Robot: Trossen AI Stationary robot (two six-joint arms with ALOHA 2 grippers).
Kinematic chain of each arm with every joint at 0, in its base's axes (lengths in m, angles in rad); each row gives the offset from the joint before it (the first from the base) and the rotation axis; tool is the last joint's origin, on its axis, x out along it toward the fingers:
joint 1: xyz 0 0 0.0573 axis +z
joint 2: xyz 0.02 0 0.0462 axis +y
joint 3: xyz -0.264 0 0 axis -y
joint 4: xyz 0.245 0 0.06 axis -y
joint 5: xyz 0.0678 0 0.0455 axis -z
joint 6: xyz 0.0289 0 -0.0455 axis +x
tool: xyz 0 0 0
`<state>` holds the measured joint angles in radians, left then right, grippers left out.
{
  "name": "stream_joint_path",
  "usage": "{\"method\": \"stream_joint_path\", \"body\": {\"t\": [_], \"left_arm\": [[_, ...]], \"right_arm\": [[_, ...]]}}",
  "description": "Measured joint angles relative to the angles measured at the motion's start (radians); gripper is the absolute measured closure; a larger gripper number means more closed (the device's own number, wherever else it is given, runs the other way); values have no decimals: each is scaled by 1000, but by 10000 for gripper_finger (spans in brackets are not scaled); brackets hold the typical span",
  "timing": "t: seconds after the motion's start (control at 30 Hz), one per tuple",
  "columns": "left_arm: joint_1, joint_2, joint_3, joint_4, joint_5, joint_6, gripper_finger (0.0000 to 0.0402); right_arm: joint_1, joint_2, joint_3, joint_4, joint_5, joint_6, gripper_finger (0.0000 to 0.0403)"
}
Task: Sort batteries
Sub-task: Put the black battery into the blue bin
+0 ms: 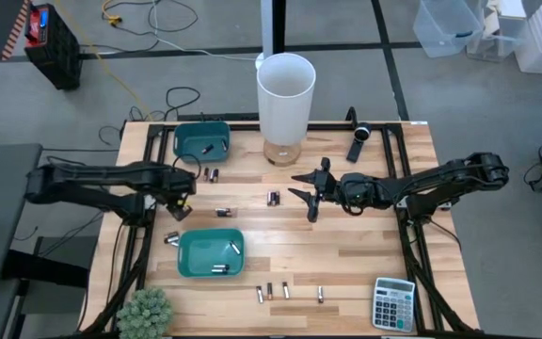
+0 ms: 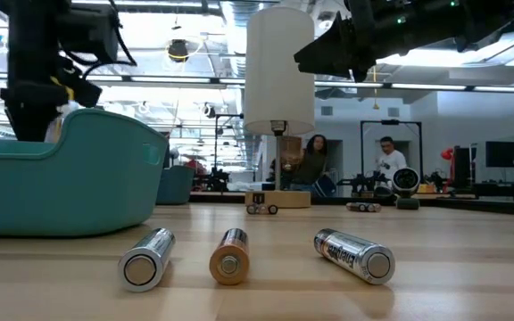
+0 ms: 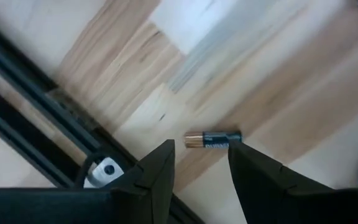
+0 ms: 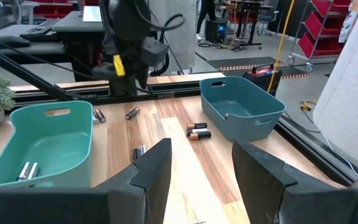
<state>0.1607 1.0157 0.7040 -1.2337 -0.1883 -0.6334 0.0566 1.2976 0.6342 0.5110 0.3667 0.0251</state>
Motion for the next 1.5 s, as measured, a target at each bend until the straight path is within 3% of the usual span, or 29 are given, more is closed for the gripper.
{"method": "stream_joint_path", "body": {"t": [0.43, 0.67, 1.13, 1.5], "left_arm": [[19, 61, -105, 106, 22, -257, 255], [14, 61, -106, 110, 27, -269, 251], [-67, 66, -117, 173, 71, -296, 152], [-57, 66, -146, 209, 29, -371, 140]], "right_arm": [[3, 0, 0, 6, 0, 1, 218], [3, 0, 0, 6, 0, 1, 218], [3, 0, 0, 1, 0, 4, 218], [15, 0, 0, 1, 0, 4, 218]]}}
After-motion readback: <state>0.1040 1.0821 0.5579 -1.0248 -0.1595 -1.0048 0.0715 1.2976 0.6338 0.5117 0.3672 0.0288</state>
